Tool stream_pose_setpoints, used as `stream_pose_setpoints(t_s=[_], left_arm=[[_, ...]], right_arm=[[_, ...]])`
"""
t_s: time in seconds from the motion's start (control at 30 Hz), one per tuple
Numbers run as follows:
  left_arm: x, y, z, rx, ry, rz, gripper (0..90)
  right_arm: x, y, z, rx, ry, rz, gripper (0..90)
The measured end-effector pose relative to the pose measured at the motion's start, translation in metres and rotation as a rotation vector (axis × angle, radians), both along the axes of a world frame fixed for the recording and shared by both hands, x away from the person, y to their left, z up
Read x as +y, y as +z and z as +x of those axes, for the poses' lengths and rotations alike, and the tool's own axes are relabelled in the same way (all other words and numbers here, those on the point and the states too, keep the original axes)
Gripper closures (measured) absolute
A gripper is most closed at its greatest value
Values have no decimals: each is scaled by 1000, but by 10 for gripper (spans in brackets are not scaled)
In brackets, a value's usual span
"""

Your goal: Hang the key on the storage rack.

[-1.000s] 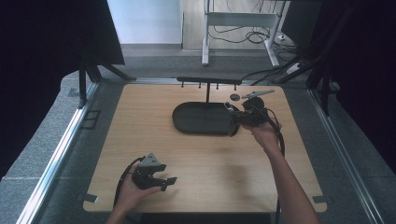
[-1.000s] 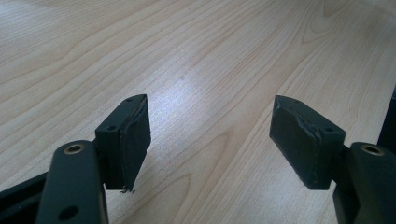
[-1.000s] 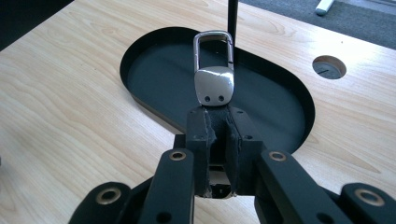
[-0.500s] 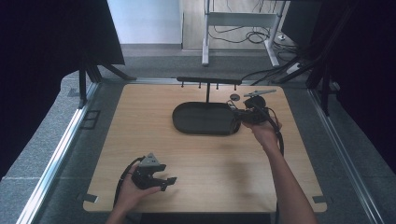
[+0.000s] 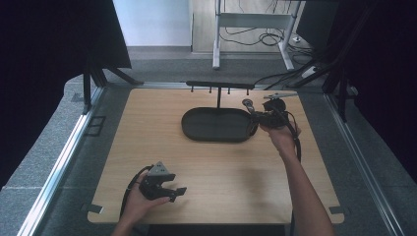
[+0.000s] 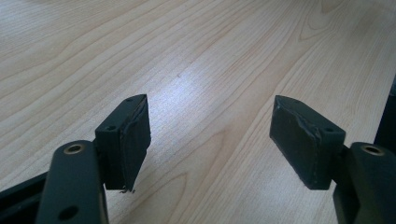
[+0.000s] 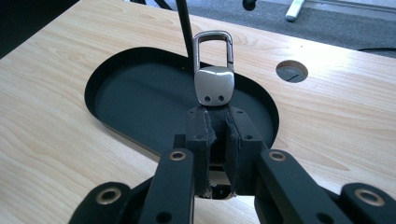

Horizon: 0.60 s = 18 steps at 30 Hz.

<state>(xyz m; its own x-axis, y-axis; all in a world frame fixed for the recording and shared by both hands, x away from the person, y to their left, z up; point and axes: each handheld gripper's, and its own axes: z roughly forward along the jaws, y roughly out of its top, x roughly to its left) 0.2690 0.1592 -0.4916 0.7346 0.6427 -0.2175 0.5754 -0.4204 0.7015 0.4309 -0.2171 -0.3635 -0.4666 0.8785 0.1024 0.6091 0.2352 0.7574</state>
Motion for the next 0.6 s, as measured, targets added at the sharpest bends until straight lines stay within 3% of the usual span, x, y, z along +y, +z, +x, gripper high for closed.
stream_pose_setpoints(t_s=[0.6], left_arm=[[-2, 1, -1, -2, -8, -2, 295]], right_arm=[[3, 5, 16, -46, -37, 3, 808]])
